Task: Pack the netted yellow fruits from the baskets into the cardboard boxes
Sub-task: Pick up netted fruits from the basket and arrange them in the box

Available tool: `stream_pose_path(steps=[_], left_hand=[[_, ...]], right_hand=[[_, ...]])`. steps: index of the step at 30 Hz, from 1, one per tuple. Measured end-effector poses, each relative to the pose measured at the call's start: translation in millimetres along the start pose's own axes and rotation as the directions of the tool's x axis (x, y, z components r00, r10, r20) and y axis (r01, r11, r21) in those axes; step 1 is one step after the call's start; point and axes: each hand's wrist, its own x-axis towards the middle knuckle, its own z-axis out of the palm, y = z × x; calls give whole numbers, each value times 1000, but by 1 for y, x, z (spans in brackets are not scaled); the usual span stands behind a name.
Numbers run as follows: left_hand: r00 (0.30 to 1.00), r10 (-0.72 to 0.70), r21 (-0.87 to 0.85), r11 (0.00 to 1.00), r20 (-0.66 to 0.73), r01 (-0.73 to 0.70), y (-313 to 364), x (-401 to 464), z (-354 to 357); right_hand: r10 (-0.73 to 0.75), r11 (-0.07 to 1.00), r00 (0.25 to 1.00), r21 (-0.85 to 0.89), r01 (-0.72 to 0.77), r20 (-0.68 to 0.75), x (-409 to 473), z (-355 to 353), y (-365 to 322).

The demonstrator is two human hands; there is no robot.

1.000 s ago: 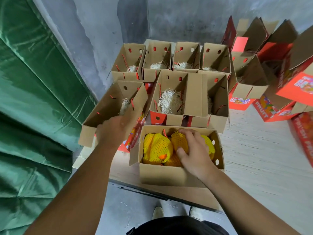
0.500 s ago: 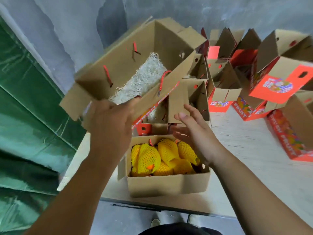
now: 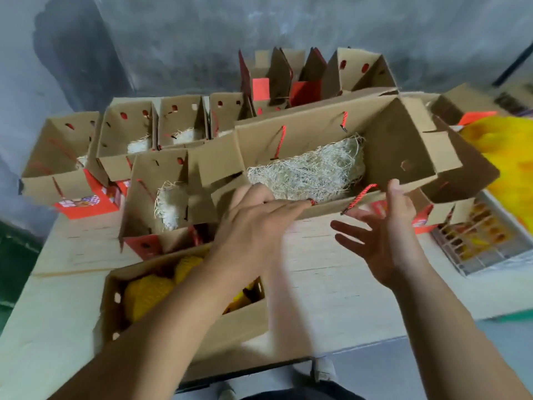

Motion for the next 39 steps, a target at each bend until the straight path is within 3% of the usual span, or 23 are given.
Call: stream_pose_path(steps=[4, 6, 10, 12, 14, 16, 18, 19, 21, 22, 24, 26, 28, 30, 32, 34, 36, 39], left_hand=[[991, 131, -45, 990, 14, -130, 32, 33, 76], [985, 138, -44, 990, 105, -134, 43, 36, 113], [924, -57, 86, 996, 377, 27, 63, 5, 175], [917, -248, 171, 964, 313, 202, 68, -8, 192], [893, -376, 264, 913, 247, 312, 69, -12, 193], [848, -454, 292, 879, 274, 376, 74, -10, 190], [786, -515, 285, 854, 342, 436, 85, -4, 186], [769, -528, 277, 848, 362, 452, 92, 0, 185], [743, -542, 280, 840, 394, 464, 103, 6, 186], [728, -543, 284, 840, 419, 463, 105, 9, 186], [693, -536, 268, 843, 482, 466, 104, 11, 187], [633, -500, 236, 857, 591, 457, 100, 15, 188], [620, -495, 196, 851, 608, 487, 98, 21, 190], [655, -504, 40, 808, 563, 588, 99, 30, 199], [709, -501, -71, 791, 495, 608, 102, 40, 216], [726, -480, -168, 766, 492, 621, 109, 49, 235], [721, -453, -281, 707, 524, 649, 117, 59, 252], [743, -427, -358, 681, 515, 639, 134, 78, 270]], right_hand=[[-79, 985, 967, -166, 39, -243, 46, -96, -23], [-106, 965, 935, -263, 14, -339, 73, -141, -17], [-207, 822, 861, -560, -105, -465, 113, -216, 27], [-250, 727, 835, -665, -172, -490, 117, -238, 41], [-425, 577, 836, -815, -46, -348, 125, -257, 44], [-593, 326, 805, -914, 243, 3, 139, -273, 37], [-538, 222, 796, -865, 450, 276, 150, -274, 28], [-452, 244, 814, -827, 506, 364, 151, -271, 27], [-374, 397, 859, -776, 490, 351, 148, -260, 28], [-407, 497, 880, -749, 438, 244, 148, -255, 29], [-525, 685, 850, -607, 403, -27, 148, -251, 23], [-559, 734, 803, -575, 362, -207, 150, -250, 13], [-598, 722, 775, -558, 409, -205, 150, -248, 1], [-691, 523, 723, -669, 528, 31, 149, -245, -10], [-672, 281, 683, -754, 593, 286, 151, -241, -14], [-590, 283, 755, -802, 526, 286, 152, -235, -20], [-593, 246, 767, -851, 463, 246, 154, -240, -23], [-529, 41, 794, -925, 377, 300, 162, -258, -26]])
